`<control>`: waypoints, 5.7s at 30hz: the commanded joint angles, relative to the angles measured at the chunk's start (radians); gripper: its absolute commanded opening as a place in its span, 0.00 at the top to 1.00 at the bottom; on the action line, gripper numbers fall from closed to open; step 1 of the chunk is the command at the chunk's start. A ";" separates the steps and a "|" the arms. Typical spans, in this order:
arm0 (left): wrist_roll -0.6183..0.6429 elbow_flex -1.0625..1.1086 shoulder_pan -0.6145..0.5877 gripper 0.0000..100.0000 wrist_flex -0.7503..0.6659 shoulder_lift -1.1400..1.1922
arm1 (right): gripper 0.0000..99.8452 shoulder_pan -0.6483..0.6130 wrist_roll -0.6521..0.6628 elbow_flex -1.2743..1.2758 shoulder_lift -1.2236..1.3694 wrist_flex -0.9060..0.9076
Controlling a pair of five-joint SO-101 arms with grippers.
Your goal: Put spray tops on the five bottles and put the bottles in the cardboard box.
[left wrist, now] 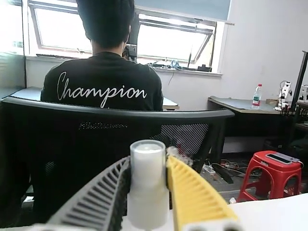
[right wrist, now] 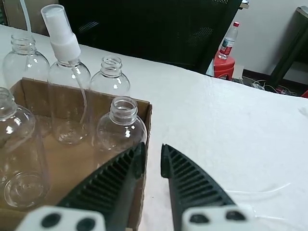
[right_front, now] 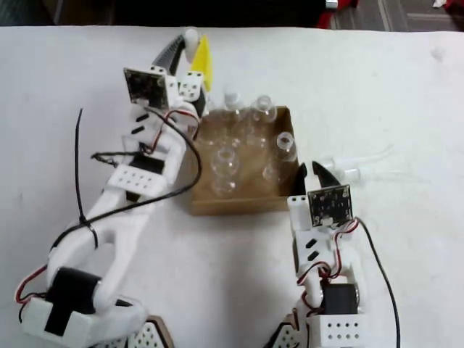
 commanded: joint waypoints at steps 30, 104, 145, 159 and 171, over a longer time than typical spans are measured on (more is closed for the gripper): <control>0.011 0.219 0.022 0.83 -0.140 0.016 | 0.95 -0.007 0.009 0.008 -0.004 -0.013; -1.758 0.562 -0.975 0.88 1.801 -0.935 | 0.95 -0.005 0.011 0.008 -0.005 -0.013; -1.789 0.681 -0.911 0.81 1.947 -0.935 | 0.95 -0.007 0.011 0.008 -0.005 -0.013; -1.795 0.726 -1.003 0.81 1.602 -0.937 | 0.95 -0.059 0.086 0.008 -0.005 0.013; -1.591 0.516 -1.017 0.81 1.600 -0.944 | 0.95 -0.062 0.086 0.008 -0.005 0.022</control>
